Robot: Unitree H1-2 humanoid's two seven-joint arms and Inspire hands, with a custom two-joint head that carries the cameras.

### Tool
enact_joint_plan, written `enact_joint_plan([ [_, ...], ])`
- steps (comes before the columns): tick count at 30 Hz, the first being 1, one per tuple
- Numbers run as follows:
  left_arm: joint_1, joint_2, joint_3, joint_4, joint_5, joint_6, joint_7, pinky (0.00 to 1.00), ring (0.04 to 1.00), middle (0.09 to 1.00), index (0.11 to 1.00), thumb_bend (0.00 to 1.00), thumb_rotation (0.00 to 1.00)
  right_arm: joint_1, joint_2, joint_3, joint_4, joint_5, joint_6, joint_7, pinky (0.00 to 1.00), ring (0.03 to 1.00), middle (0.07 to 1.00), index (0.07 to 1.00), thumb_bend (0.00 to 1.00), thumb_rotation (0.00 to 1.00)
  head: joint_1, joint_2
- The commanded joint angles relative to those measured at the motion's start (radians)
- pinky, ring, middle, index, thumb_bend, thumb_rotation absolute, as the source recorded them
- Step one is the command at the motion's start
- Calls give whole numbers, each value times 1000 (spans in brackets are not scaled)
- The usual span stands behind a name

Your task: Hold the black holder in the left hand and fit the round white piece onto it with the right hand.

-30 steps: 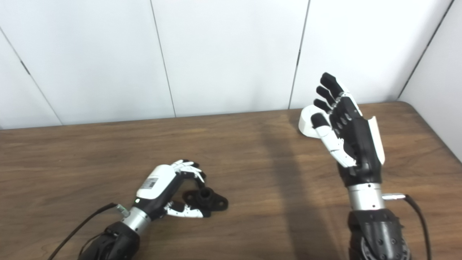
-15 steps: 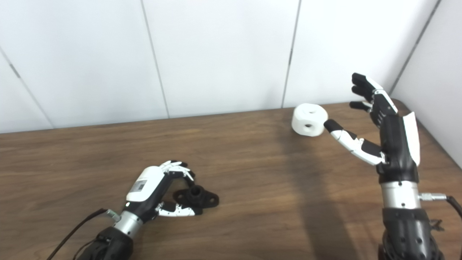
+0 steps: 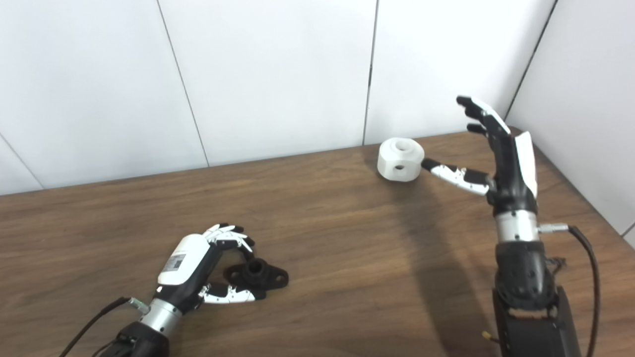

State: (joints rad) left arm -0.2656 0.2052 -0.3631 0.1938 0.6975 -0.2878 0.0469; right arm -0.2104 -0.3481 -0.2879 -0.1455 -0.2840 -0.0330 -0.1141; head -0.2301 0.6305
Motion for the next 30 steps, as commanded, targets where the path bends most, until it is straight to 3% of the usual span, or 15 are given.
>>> enact_joint_plan([
  [1,14,-1,1,-19,-15,-20,14,939,858,720,482,523,54,-46,-49,3,24,-26,-24,-15,783,850,854,824,663,174,1,0],
  [7,23,-2,9,-15,-19,-42,25,941,853,716,481,523,54,-105,-93,34,145,-25,-45,-5,809,862,869,841,692,235,-12,-11],
  [18,42,-7,11,-26,1,-40,35,941,857,718,481,524,56,-197,-146,120,272,-53,43,47,815,890,897,860,819,309,-18,-29],
  [30,52,-9,12,-33,1,-38,32,958,862,720,481,524,56,-262,-192,178,404,-35,50,106,862,920,913,844,940,349,-22,-40],
])
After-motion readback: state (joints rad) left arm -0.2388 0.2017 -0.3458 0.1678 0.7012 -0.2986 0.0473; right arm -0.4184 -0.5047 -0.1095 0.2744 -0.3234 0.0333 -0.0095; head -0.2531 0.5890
